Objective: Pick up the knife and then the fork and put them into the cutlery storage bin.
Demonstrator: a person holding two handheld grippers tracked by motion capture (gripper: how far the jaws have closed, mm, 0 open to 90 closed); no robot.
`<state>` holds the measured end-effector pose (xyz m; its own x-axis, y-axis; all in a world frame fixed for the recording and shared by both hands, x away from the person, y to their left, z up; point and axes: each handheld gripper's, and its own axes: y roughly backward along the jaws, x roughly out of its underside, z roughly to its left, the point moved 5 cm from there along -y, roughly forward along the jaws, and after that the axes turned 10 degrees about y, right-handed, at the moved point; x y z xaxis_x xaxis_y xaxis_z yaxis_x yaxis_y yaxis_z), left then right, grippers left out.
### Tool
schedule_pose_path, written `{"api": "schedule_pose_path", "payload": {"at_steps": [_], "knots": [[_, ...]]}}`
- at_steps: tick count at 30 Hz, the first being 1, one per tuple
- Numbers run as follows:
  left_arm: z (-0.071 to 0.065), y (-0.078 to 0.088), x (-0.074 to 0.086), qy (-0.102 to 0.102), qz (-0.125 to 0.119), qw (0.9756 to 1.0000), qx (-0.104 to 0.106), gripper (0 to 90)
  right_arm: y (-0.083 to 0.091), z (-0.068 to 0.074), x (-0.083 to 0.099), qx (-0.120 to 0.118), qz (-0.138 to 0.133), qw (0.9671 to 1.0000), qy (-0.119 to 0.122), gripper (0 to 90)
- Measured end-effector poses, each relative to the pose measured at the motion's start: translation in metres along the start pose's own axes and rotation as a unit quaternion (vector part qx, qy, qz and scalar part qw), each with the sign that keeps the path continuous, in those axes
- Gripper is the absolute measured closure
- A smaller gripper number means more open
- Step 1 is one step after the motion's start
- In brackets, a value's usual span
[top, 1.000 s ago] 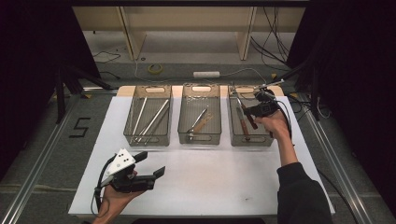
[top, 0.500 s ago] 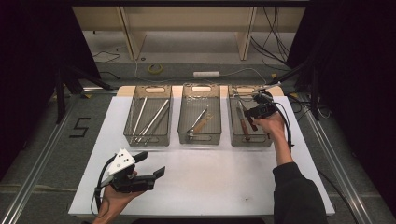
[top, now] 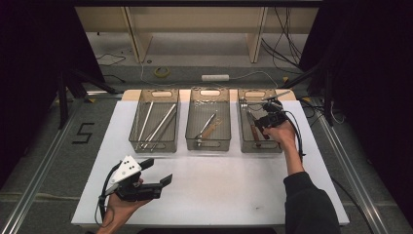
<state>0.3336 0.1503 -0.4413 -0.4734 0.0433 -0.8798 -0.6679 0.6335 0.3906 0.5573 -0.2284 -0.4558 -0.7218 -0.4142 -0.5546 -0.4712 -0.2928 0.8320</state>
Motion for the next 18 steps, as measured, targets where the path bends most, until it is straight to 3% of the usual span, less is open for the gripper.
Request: {"api": "schedule_pose_path", "payload": {"at_steps": [2,6,18], "knots": [[0.000,0.000,0.000,0.000,0.000,1.0000,0.000,15.9,-0.002,0.001,0.001,-0.006,0.010,0.9999,-0.001,75.6],[0.000,0.000,0.000,0.000,0.000,1.0000,0.000,15.9,0.003,0.002,-0.003,-0.019,-0.011,0.9997,-0.008,64.1],[0.000,0.000,0.000,0.001,-0.001,1.0000,0.000,15.9,0.018,0.009,-0.003,-0.036,-0.024,0.9989,0.019,46.5]]}}
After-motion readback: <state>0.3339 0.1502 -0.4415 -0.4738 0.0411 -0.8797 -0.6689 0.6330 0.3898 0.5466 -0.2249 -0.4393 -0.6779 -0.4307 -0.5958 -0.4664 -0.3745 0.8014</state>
